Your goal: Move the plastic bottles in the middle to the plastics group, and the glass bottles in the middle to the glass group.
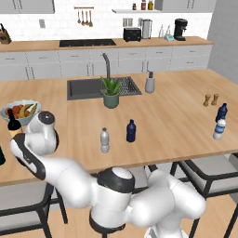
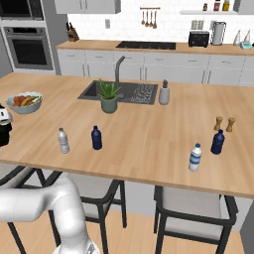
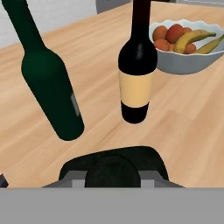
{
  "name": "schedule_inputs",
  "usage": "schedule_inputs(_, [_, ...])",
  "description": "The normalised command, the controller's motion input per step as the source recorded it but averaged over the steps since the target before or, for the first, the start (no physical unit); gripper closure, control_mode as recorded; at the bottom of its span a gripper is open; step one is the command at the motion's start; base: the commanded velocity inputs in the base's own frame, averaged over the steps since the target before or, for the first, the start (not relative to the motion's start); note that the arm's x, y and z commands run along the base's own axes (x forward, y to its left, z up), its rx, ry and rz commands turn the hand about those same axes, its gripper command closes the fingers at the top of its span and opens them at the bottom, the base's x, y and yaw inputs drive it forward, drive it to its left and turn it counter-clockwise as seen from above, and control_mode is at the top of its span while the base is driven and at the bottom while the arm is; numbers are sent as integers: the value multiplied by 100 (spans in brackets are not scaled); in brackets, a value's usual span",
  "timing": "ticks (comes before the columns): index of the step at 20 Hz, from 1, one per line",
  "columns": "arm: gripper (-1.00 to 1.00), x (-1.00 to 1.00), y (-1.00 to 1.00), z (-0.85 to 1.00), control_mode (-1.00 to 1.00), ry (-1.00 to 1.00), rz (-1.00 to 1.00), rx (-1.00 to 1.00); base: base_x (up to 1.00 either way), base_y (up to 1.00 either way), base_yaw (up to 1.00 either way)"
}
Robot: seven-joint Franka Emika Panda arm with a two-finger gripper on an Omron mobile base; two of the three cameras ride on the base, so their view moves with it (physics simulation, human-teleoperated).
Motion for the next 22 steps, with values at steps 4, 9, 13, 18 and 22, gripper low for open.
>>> schedule_inputs(4, [100, 0, 6, -34, -100, 0, 0, -7, 0, 0, 0])
schedule_inputs(9, [100, 0, 24, 0, -100, -4, 0, -6, 0, 0, 0])
schedule_inputs(13, [100, 9, 20, 0, -100, -3, 0, -4, 0, 0, 0])
schedule_inputs(18, [100, 0, -12, -1, -100, 0, 0, 0, 0, 0, 0])
schedule_inputs(22, [100, 0, -18, -3, -100, 11, 0, 1, 0, 0, 0])
